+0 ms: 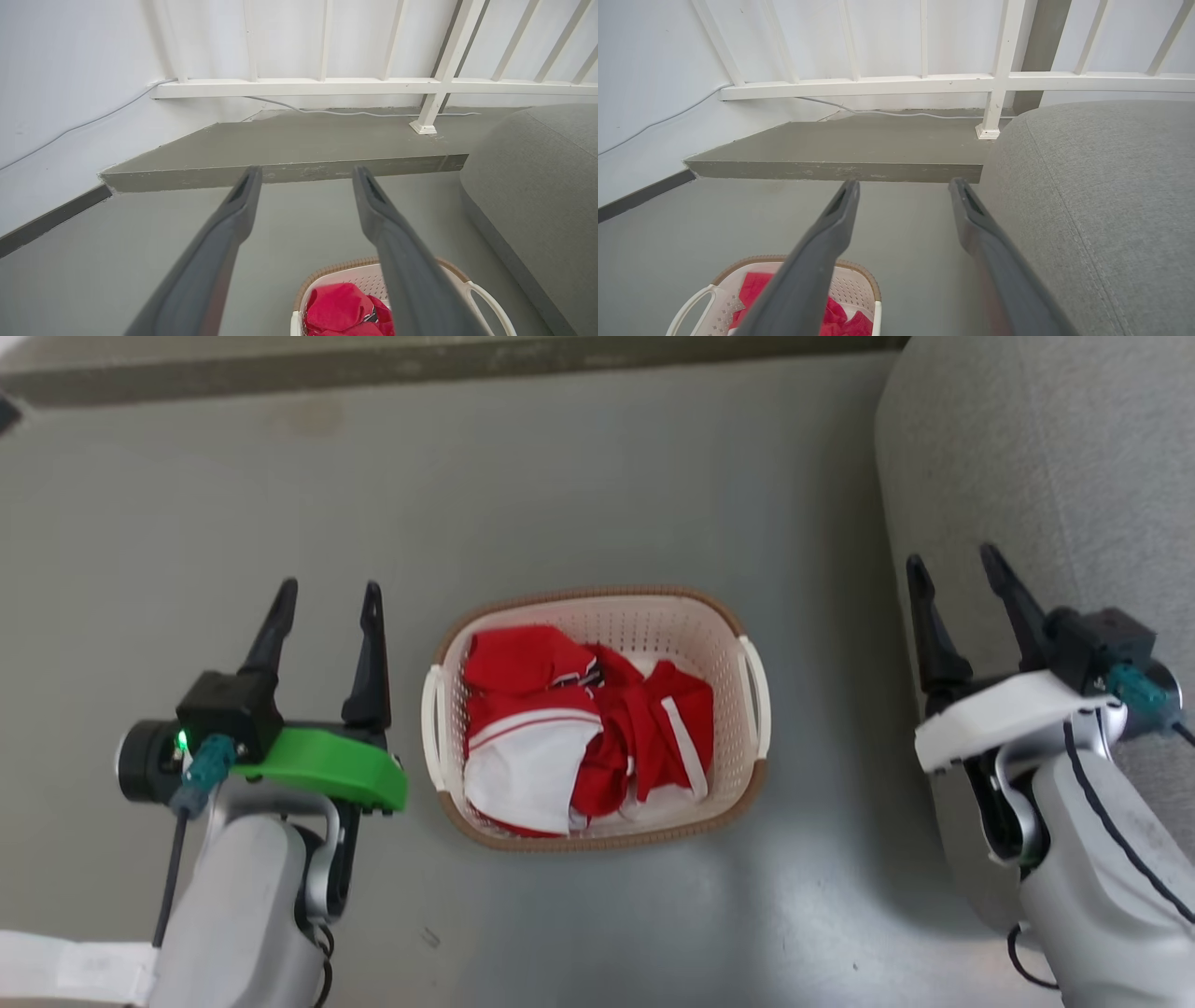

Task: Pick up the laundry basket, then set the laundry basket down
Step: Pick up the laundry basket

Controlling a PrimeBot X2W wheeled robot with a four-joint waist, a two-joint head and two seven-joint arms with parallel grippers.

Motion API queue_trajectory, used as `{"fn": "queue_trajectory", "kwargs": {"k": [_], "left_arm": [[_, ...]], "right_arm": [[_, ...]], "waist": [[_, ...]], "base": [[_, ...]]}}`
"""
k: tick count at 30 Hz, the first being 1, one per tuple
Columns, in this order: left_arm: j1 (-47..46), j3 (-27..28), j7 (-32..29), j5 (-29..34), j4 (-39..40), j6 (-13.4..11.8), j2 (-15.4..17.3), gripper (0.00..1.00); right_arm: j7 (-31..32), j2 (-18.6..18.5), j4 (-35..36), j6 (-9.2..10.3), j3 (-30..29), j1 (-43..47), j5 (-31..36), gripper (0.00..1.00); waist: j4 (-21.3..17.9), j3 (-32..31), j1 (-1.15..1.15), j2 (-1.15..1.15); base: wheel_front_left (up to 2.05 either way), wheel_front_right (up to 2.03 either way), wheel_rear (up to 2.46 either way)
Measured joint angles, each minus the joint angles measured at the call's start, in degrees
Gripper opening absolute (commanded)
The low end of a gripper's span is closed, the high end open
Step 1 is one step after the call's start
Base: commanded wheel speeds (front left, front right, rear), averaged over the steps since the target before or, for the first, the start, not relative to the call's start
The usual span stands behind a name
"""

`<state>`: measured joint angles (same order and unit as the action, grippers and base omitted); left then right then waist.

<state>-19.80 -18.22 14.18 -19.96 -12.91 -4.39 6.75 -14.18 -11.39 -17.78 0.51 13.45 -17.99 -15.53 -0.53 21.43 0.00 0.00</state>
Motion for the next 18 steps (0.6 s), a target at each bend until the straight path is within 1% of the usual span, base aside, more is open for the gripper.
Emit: {"fn": "queue_trajectory", "kwargs": {"k": [5, 9, 11, 12, 18], "left_arm": [[-3.40, 0.51, -0.63, -0.03, -0.98, 0.02, 0.00, 1.00], [-6.38, 0.88, -1.37, -0.12, -1.72, 0.30, -0.01, 1.00], [-8.34, 0.89, -1.78, -0.12, -2.25, 0.37, -0.05, 1.00], [-8.34, 0.89, -1.78, -0.12, -2.25, 0.37, -0.05, 1.00], [-13.45, 0.47, -3.05, -0.31, -5.50, 2.18, -0.29, 1.00]], "right_arm": [[-0.19, 0.44, -0.81, -1.00, 0.56, -3.82, 0.58, 1.00], [-0.41, 0.73, -1.35, -1.20, 1.11, -7.09, 1.07, 1.00], [-0.41, 0.86, -1.93, -1.79, 1.22, -8.89, 1.09, 1.00], [-0.41, 0.86, -1.93, -1.79, 1.22, -8.89, 1.09, 1.00], [-0.42, 1.11, -5.34, -2.53, 1.87, -13.01, 1.57, 1.00]], "waist": [[-0.17, 4.09, 0.00, 0.00], [-0.37, 7.38, 0.00, 0.00], [-0.47, 9.03, 0.00, 0.00], [-0.47, 9.03, 0.00, 0.00], [-0.64, 13.70, 0.01, 0.00]], "base": [[0.00, 0.00, 0.00], [0.00, 0.00, 0.00], [0.00, 0.00, 0.00], [0.00, 0.00, 0.00], [0.00, 0.00, 0.00]]}}
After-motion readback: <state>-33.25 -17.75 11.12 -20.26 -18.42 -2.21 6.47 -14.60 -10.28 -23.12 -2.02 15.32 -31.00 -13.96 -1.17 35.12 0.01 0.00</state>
